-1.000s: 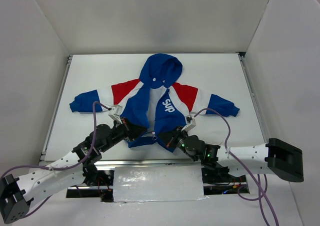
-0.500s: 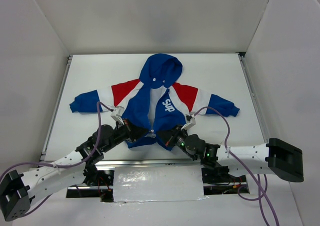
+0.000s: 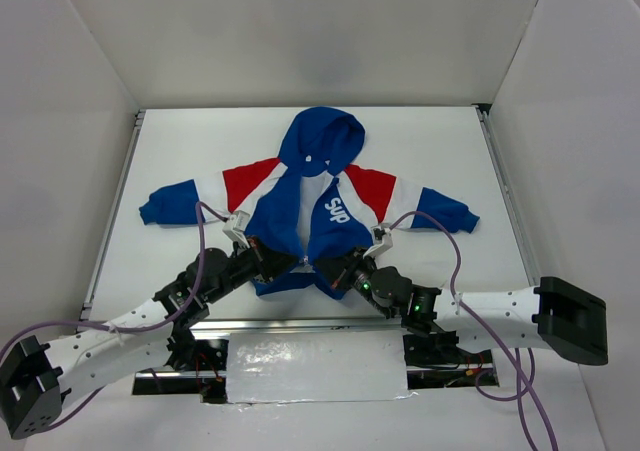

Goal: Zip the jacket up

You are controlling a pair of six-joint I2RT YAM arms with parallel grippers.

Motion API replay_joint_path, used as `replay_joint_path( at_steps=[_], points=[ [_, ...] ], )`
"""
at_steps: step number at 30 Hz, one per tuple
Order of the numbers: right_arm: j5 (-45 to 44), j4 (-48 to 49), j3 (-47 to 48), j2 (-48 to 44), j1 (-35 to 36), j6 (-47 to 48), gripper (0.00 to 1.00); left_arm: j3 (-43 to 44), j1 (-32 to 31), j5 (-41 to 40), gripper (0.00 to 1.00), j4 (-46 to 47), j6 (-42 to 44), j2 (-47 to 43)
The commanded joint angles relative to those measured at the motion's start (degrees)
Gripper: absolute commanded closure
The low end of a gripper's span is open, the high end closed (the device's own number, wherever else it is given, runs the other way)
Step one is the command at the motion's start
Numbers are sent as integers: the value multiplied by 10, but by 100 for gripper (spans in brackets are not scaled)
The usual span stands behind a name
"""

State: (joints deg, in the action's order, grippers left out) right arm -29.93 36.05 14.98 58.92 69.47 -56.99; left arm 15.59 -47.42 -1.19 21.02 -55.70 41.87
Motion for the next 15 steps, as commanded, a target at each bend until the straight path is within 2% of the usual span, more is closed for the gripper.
replay_joint_path(
  at_steps=[1, 15],
  points=[
    [-11, 30, 21, -10, -4, 12, 100, 20, -3, 7, 100, 32, -1, -5],
    [8, 45, 10, -7, -4, 17, 100, 44, -3, -9, 100, -4, 4, -20]
  ],
)
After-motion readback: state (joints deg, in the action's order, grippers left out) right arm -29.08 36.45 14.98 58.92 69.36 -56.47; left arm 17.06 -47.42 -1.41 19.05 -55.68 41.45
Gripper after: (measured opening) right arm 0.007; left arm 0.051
